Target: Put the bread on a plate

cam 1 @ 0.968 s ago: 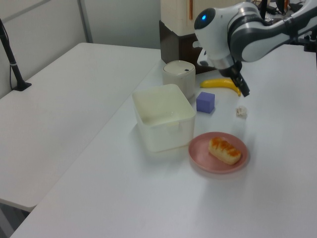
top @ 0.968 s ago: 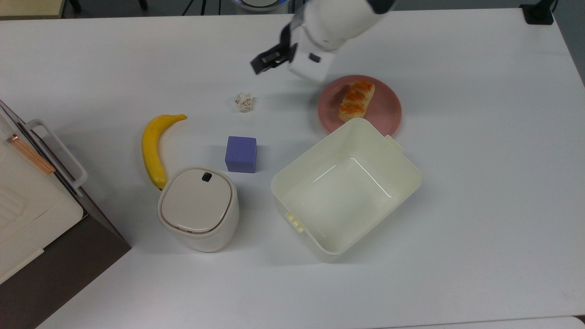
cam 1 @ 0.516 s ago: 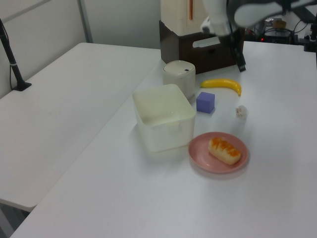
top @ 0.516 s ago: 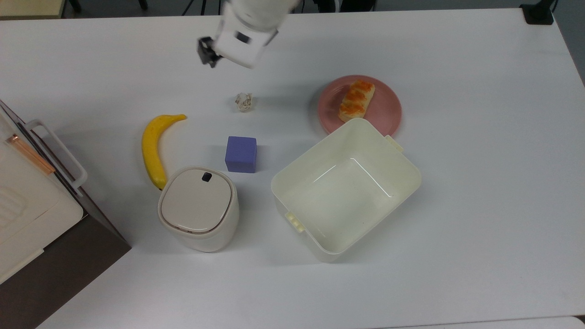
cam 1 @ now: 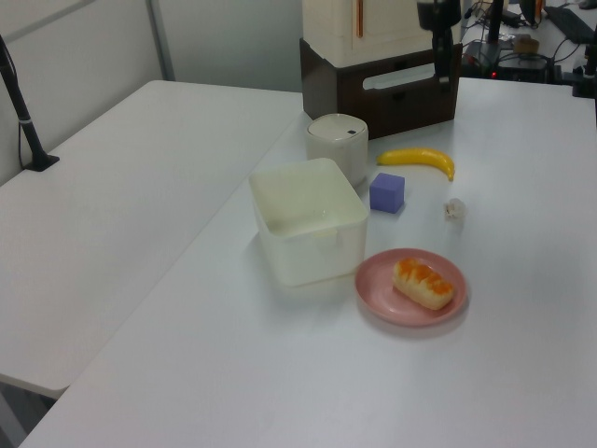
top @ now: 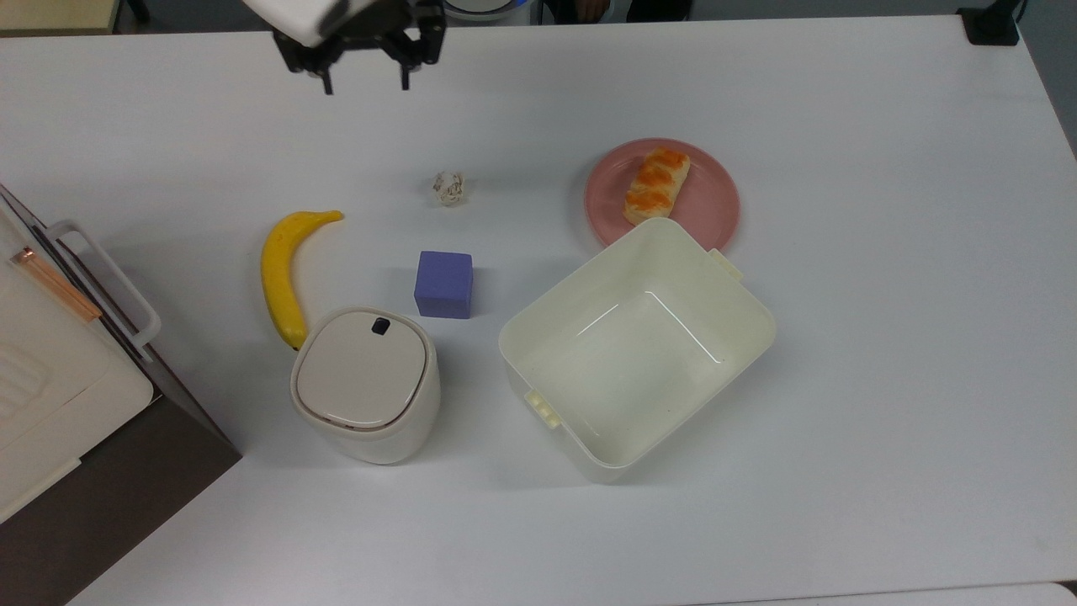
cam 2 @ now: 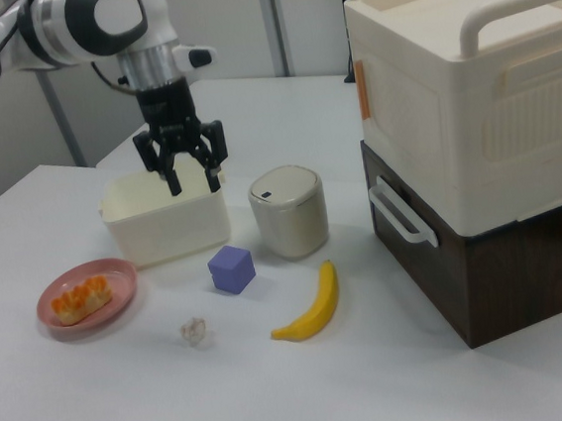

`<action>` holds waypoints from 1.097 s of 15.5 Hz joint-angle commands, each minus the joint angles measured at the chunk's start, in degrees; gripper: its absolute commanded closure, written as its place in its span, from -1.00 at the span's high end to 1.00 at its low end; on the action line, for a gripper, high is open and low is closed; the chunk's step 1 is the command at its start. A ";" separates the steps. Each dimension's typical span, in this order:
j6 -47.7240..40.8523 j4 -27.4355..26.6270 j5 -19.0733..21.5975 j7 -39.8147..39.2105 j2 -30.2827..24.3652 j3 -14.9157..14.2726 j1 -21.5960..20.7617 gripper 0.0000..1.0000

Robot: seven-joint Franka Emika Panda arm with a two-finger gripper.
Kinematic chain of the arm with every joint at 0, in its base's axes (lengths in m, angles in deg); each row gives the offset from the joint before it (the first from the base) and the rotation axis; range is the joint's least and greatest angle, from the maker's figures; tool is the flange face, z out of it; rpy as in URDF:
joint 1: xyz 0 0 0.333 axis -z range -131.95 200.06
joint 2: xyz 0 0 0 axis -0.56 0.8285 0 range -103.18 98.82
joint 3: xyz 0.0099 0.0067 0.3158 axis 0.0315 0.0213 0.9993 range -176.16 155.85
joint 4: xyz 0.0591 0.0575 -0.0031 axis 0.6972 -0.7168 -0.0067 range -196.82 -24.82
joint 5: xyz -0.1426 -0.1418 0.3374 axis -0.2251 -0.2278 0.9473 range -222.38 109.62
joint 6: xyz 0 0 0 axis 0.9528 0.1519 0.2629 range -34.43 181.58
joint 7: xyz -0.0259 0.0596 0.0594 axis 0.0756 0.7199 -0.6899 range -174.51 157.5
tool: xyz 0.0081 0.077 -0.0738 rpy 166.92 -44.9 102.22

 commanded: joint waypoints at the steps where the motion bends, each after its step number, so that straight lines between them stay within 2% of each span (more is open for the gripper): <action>1: -0.61 3.32 4.04 5.14 -0.35 -0.54 2.00 0.46; 6: 2.45 4.82 5.37 10.93 -0.43 -0.54 3.41 0.46; 11: 7.48 2.90 6.69 17.01 -2.09 -0.36 3.68 0.52; 12: 8.44 0.62 6.69 17.02 -3.67 -0.36 3.59 0.63; 14: 9.76 -2.11 6.69 17.01 -5.96 -0.36 3.59 1.00; 17: 9.50 -3.61 6.60 16.58 -7.02 -0.45 3.50 1.00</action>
